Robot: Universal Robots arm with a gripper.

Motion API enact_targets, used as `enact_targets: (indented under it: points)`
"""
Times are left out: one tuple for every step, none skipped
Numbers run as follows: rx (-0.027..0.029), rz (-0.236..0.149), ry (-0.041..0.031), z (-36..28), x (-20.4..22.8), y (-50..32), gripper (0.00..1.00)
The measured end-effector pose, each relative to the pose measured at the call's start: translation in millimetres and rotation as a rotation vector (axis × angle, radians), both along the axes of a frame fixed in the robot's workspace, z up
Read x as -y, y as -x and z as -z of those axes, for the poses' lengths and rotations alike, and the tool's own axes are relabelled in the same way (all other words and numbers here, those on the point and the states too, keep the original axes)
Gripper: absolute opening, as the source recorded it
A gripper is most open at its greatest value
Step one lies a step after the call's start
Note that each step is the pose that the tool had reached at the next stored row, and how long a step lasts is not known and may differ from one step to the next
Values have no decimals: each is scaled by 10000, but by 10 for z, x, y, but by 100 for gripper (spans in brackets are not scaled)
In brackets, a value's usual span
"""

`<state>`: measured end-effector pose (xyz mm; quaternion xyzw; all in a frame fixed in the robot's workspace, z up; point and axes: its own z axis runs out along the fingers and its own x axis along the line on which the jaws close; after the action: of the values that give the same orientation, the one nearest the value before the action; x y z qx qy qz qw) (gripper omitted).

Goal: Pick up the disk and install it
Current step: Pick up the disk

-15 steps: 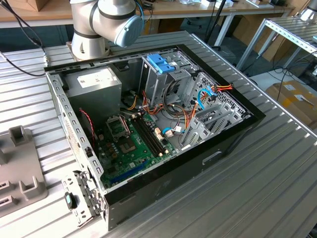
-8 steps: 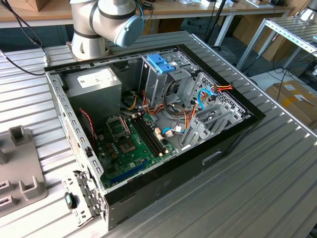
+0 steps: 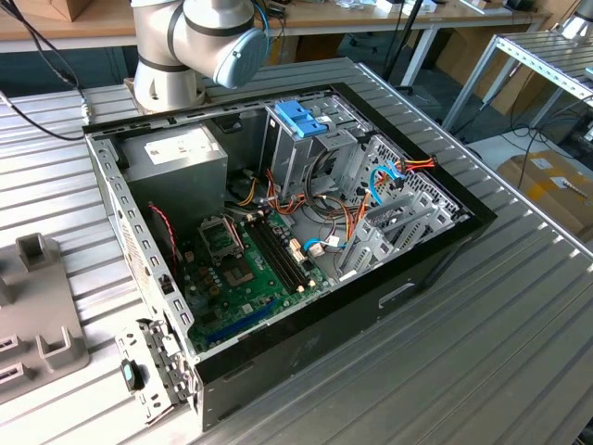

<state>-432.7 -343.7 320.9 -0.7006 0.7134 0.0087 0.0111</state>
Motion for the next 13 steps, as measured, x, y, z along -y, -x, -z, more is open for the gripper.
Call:
enact_targets:
  points:
    - [-1, 0, 5, -19, 0, 0, 35]
    - [0, -1, 10, -47, 0, 0, 35]
    - [0, 0, 13, -71, 0, 0, 35]
    - [-1, 0, 14, -109, 0, 0, 35]
    - [-1, 0, 14, -138, 0, 0, 35]
    - [0, 0, 13, -165, 0, 0, 35]
    - [0, 0, 13, -189, 0, 0, 35]
    - [-1, 0, 14, -221, 0, 0, 35]
    - [0, 0, 13, -253, 0, 0, 35]
    - [0, 1, 14, -283, 0, 0, 35]
    - [-1, 0, 14, -332, 0, 0, 35]
    - [1, 0, 13, -373, 0, 0, 35]
    - [-2, 0, 14, -445, 0, 0, 35]
